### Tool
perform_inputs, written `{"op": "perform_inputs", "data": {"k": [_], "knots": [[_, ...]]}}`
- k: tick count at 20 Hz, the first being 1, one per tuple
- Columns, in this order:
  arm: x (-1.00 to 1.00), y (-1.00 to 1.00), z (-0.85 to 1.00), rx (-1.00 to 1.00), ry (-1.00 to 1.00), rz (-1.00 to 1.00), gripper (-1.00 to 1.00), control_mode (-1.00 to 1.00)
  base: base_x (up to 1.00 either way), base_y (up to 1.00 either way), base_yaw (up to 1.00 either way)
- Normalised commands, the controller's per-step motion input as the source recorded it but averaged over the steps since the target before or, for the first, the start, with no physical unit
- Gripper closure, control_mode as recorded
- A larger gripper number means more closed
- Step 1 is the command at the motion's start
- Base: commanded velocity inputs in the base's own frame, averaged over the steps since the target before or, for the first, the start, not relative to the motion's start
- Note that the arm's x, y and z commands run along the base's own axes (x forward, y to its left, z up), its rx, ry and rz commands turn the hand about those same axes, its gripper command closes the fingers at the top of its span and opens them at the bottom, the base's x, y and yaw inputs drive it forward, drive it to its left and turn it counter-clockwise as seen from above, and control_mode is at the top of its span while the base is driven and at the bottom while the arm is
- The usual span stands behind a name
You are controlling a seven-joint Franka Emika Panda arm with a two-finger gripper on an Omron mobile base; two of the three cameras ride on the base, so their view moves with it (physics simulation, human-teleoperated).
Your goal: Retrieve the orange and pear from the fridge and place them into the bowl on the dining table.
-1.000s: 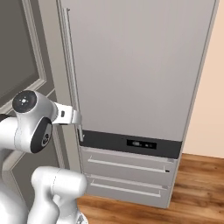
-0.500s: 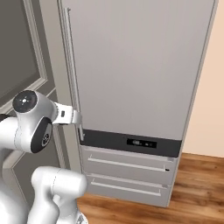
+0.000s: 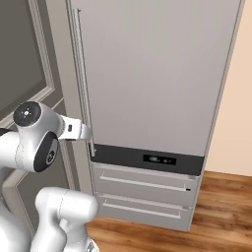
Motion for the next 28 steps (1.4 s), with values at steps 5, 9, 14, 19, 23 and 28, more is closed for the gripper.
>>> {"op": "perform_inputs", "data": {"k": [5,9,14,19,23,28], "knots": [[0.16,0.06,0.00,0.00,-0.01,0.05,-1.00,-1.00,0.00,0.00,0.00],[0.21,0.42,0.00,-0.04,-0.20,0.15,-1.00,-1.00,0.00,0.00,0.00],[0.53,0.23,0.08,-0.01,-0.03,0.06,-1.00,-1.00,0.00,0.00,0.00],[0.86,0.00,0.25,0.00,0.13,0.00,-1.00,-1.00,0.00,0.00,0.00],[0.86,0.01,0.09,0.00,0.12,0.00,-1.00,-1.00,0.00,0.00,0.00],[0.63,0.13,-0.05,0.00,0.00,0.00,-1.00,-1.00,0.00,0.00,0.00]]}}
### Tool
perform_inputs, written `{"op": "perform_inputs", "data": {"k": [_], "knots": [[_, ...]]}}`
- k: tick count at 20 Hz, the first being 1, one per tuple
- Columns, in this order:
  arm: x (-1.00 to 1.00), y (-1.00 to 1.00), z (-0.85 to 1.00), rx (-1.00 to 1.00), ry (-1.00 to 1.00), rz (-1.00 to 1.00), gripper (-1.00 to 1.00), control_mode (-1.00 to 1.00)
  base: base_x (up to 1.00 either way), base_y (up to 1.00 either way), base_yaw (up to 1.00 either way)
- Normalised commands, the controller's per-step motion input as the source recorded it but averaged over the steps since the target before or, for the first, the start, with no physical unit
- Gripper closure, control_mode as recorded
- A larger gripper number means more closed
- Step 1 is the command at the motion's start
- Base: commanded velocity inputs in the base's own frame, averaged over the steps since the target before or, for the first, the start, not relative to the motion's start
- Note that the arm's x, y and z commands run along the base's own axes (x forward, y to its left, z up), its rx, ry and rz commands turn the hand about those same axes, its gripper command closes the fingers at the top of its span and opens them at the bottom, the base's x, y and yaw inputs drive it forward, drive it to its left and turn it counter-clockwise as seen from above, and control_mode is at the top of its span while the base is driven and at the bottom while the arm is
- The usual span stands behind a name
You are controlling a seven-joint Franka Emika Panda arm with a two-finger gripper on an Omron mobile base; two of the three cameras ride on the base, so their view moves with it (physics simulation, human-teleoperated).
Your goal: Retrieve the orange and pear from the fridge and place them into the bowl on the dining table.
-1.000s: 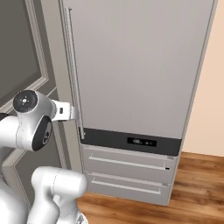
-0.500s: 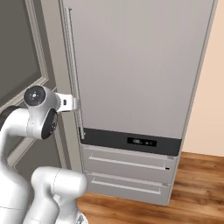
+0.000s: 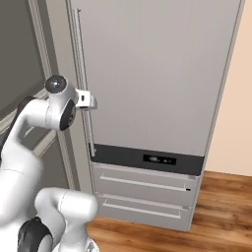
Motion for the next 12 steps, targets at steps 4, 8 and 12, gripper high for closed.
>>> {"op": "perform_inputs", "data": {"k": [4,8,12], "knots": [[0.47,0.26,-0.29,0.00,-0.08,0.00,-1.00,-1.00,0.00,0.00,0.00],[0.52,0.21,-0.16,0.00,-0.07,0.00,-1.00,-1.00,0.00,0.00,0.00],[0.41,0.01,-0.02,0.00,-0.12,0.00,-1.00,-1.00,0.00,0.00,0.00]]}}
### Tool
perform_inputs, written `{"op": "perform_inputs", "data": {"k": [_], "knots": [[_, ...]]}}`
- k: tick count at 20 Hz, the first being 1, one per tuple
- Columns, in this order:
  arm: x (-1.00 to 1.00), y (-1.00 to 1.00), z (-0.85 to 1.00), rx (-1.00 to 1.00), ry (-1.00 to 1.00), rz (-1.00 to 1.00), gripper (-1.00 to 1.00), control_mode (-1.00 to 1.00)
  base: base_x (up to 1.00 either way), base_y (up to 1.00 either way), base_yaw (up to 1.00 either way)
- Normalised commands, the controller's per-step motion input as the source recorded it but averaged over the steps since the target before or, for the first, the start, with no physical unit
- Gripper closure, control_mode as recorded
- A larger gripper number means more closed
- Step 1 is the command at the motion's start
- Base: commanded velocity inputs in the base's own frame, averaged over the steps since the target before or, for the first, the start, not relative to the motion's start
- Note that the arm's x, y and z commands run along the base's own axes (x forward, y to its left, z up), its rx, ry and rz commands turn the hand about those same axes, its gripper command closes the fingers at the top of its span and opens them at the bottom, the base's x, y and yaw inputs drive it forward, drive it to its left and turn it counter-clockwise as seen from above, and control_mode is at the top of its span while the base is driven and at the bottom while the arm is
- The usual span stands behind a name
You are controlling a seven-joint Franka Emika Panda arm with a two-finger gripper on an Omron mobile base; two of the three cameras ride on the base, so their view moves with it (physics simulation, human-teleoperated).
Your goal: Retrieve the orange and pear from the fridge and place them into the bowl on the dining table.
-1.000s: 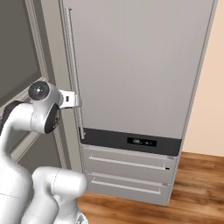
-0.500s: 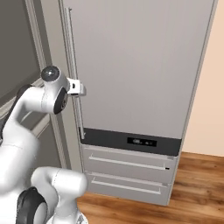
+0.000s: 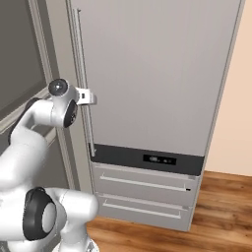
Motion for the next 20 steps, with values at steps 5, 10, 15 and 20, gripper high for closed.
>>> {"op": "perform_inputs", "data": {"k": [5,10,15,20], "knots": [[0.51,0.00,0.00,0.00,-0.06,0.00,-1.00,-1.00,0.00,0.00,0.00],[0.61,0.07,0.00,0.00,0.00,0.00,-1.00,-1.00,0.00,0.00,0.00],[0.68,0.15,0.00,0.00,0.00,0.00,-1.00,-1.00,0.00,0.00,0.00],[0.66,0.14,-0.02,0.00,0.00,0.00,-1.00,-1.00,0.00,0.00,0.00]]}}
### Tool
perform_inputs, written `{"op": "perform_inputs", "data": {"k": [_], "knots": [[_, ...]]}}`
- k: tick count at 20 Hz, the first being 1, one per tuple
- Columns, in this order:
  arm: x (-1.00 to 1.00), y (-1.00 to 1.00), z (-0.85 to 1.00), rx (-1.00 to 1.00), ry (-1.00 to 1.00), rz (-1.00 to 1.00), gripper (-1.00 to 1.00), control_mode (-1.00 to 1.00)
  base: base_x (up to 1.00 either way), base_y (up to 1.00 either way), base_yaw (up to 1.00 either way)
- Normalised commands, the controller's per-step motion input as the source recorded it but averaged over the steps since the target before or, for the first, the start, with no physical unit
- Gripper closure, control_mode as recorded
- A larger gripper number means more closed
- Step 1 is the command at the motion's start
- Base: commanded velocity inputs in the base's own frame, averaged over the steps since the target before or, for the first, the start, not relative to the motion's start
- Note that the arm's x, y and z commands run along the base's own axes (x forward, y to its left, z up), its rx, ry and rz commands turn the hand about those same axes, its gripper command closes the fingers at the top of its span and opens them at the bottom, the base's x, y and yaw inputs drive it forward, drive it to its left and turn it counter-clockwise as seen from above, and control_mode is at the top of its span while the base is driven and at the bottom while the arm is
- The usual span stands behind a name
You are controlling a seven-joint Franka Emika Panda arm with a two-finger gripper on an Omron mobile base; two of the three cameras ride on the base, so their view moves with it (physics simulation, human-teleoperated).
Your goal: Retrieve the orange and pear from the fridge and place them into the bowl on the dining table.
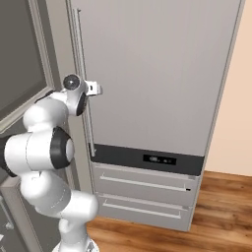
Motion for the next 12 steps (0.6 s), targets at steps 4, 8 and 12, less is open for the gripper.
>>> {"op": "perform_inputs", "data": {"k": [4,8,12], "knots": [[0.63,0.07,-0.03,0.00,0.00,0.00,-1.00,-1.00,0.00,0.00,0.00],[0.66,0.01,-0.03,0.00,0.00,0.00,-1.00,-1.00,0.00,0.00,0.00],[0.67,0.10,-0.04,0.00,0.00,0.00,1.00,-1.00,0.00,0.00,0.00]]}}
